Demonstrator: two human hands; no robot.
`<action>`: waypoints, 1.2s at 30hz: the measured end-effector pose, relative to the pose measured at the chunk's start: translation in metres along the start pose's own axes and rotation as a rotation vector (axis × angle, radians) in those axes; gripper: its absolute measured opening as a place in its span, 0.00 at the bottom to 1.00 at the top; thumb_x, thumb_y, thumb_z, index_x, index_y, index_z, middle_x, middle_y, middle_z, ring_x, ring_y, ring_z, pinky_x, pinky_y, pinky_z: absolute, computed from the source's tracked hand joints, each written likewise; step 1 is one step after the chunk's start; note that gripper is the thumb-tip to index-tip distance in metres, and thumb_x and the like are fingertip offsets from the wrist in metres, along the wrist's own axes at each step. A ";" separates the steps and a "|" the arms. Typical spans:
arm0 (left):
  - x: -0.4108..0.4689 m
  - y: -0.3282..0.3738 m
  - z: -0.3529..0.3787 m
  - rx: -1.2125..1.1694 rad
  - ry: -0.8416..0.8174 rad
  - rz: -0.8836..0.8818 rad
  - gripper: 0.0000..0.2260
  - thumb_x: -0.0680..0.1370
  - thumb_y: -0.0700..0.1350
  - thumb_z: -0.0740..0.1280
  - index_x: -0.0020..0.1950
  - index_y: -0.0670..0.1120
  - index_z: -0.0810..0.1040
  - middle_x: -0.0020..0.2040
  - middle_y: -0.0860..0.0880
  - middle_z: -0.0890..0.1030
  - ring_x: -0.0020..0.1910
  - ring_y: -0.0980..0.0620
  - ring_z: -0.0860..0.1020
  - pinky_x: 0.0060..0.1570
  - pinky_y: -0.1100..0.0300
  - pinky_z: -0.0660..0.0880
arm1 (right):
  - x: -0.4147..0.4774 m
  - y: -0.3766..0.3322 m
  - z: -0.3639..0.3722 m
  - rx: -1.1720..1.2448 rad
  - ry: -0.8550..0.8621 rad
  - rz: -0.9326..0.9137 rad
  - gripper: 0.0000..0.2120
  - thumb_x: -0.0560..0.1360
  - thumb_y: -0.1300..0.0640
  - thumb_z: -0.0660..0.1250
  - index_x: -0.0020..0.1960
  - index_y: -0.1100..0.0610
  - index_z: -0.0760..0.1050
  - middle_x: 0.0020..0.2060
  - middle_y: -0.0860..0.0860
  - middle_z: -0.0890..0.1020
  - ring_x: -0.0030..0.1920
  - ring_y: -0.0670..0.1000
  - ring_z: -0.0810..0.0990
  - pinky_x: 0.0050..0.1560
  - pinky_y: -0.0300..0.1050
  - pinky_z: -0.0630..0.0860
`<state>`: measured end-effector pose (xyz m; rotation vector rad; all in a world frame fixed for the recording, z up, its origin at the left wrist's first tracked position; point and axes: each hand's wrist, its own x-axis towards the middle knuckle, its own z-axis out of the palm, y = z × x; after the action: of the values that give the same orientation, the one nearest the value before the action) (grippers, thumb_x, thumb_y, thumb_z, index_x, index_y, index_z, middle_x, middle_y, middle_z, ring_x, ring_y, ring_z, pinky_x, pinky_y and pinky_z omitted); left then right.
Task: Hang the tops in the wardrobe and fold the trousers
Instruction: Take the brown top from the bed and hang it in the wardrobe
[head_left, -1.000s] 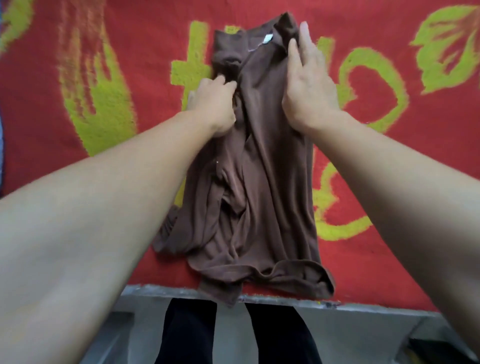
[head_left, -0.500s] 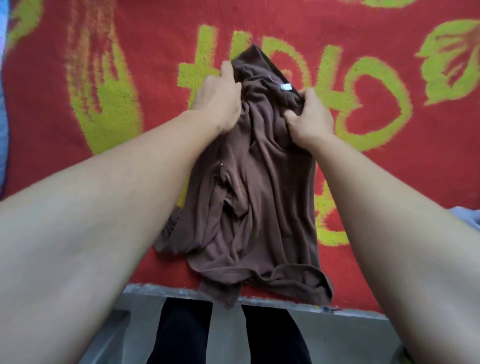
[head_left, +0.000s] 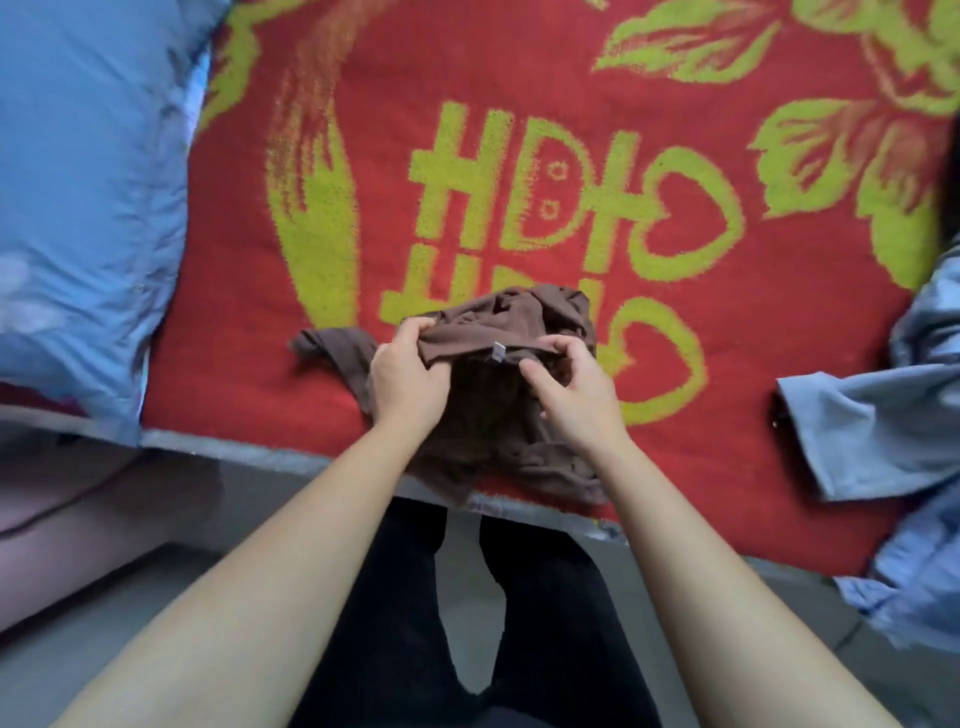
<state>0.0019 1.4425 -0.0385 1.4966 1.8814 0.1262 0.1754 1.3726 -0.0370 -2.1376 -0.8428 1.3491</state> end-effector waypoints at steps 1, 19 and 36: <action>-0.016 0.001 -0.014 -0.067 0.044 -0.012 0.21 0.71 0.38 0.67 0.63 0.52 0.77 0.53 0.46 0.82 0.54 0.44 0.78 0.54 0.55 0.73 | -0.013 -0.006 -0.001 0.001 -0.012 -0.024 0.13 0.72 0.39 0.64 0.55 0.38 0.73 0.47 0.42 0.82 0.44 0.50 0.82 0.50 0.58 0.81; -0.287 -0.014 -0.254 -0.517 0.607 -0.018 0.11 0.67 0.48 0.74 0.39 0.49 0.73 0.35 0.54 0.79 0.36 0.56 0.77 0.41 0.59 0.72 | -0.293 -0.191 0.001 0.162 0.005 -0.792 0.06 0.80 0.54 0.65 0.54 0.48 0.80 0.48 0.45 0.81 0.51 0.43 0.79 0.56 0.47 0.75; -0.725 -0.267 -0.317 -0.858 1.050 -0.078 0.17 0.71 0.28 0.66 0.47 0.51 0.81 0.45 0.51 0.84 0.46 0.55 0.81 0.48 0.63 0.75 | -0.683 -0.065 0.133 -0.272 -0.345 -1.202 0.05 0.75 0.51 0.71 0.50 0.47 0.82 0.45 0.49 0.80 0.48 0.49 0.78 0.49 0.41 0.70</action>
<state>-0.3490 0.8266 0.4035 0.7414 2.1275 1.7069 -0.1852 0.9404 0.3773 -1.0618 -2.0641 0.9177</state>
